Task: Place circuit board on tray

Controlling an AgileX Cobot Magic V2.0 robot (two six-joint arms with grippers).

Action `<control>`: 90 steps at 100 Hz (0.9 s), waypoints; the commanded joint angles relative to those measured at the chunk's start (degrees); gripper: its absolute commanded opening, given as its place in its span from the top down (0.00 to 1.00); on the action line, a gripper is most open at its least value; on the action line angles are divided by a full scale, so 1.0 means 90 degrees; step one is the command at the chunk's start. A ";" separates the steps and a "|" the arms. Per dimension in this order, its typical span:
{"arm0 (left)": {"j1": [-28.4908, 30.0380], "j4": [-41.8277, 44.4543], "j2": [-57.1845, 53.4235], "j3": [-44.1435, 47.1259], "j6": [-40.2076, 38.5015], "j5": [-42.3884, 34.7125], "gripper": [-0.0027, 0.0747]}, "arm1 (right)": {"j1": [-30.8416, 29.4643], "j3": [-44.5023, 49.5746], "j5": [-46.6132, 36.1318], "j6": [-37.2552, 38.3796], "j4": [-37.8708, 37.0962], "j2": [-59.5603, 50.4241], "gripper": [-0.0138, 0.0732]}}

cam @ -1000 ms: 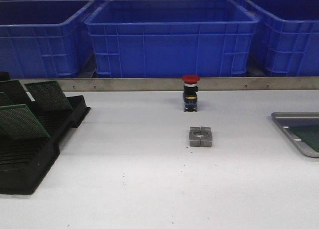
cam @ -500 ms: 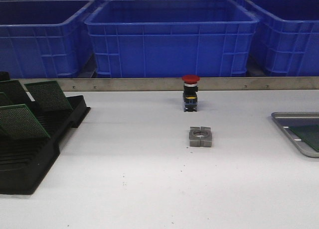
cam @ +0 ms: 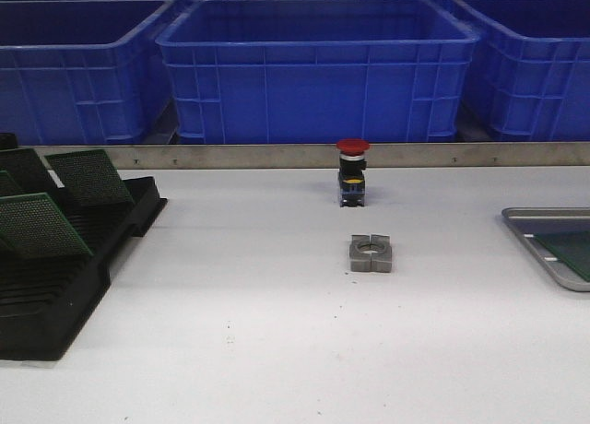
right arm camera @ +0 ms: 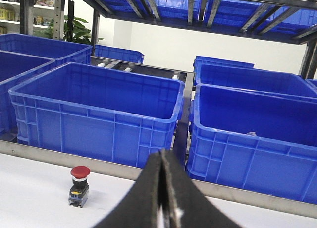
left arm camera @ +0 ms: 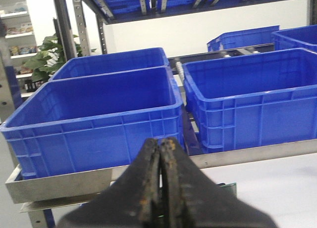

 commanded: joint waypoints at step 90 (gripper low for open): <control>0.0848 0.6573 -0.1593 0.1810 -0.7076 0.1108 0.99 | -0.0003 -0.0165 -0.0126 -0.0053 0.0094 0.0081 0.92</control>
